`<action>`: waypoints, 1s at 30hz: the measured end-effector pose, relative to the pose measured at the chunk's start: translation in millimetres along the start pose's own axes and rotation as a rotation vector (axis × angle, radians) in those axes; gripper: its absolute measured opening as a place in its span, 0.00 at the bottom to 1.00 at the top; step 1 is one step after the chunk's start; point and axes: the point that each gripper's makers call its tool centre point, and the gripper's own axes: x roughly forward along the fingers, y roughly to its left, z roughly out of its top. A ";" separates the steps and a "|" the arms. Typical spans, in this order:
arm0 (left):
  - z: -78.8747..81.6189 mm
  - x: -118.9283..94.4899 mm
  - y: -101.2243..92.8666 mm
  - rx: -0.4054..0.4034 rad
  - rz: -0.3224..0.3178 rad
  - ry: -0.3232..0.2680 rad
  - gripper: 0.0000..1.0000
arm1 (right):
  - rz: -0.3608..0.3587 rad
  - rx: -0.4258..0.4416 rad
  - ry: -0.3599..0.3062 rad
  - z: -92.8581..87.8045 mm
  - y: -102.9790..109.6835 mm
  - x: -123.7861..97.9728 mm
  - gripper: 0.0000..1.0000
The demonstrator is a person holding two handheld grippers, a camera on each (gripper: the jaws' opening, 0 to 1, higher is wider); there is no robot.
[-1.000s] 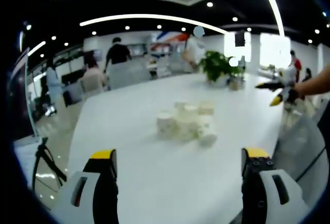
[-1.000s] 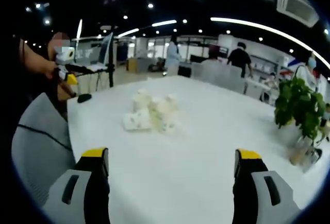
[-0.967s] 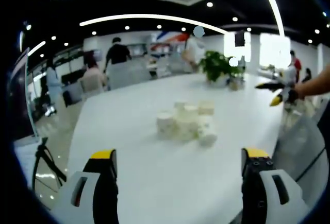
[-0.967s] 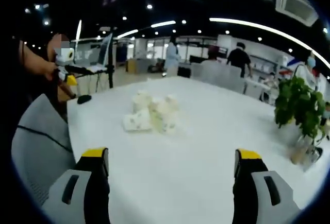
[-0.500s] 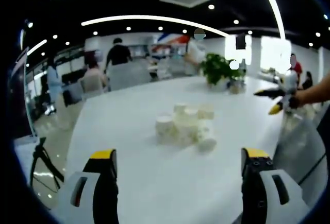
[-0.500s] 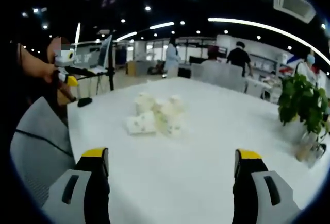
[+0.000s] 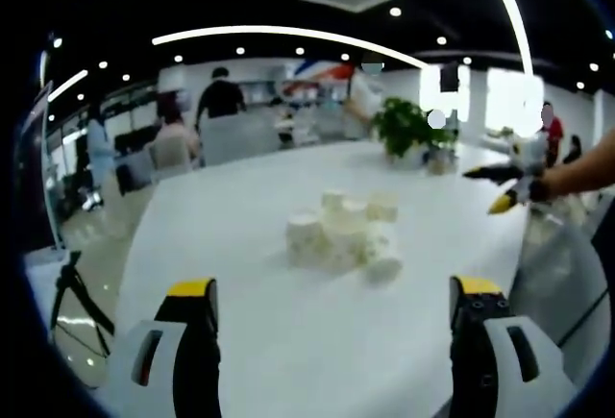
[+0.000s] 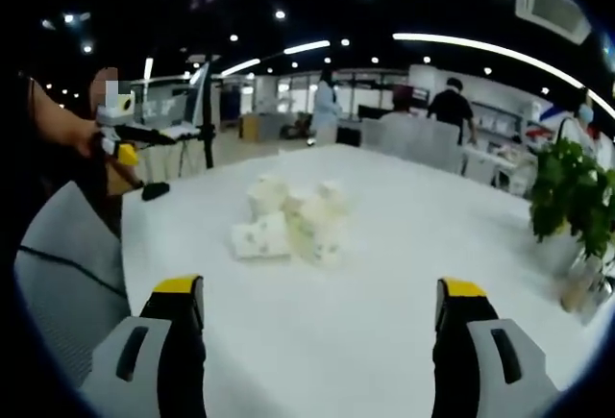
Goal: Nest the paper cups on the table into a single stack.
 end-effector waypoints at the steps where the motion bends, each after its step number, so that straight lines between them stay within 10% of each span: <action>1: 0.0 0.4 -0.2 0.000 -0.001 0.000 0.98 | 0.003 -0.003 0.001 0.6 0.3 1.7 0.99; 30: -3.6 -4.0 9.0 0.029 0.040 -0.020 0.98 | 0.038 -0.001 0.000 16.7 -11.3 64.2 0.93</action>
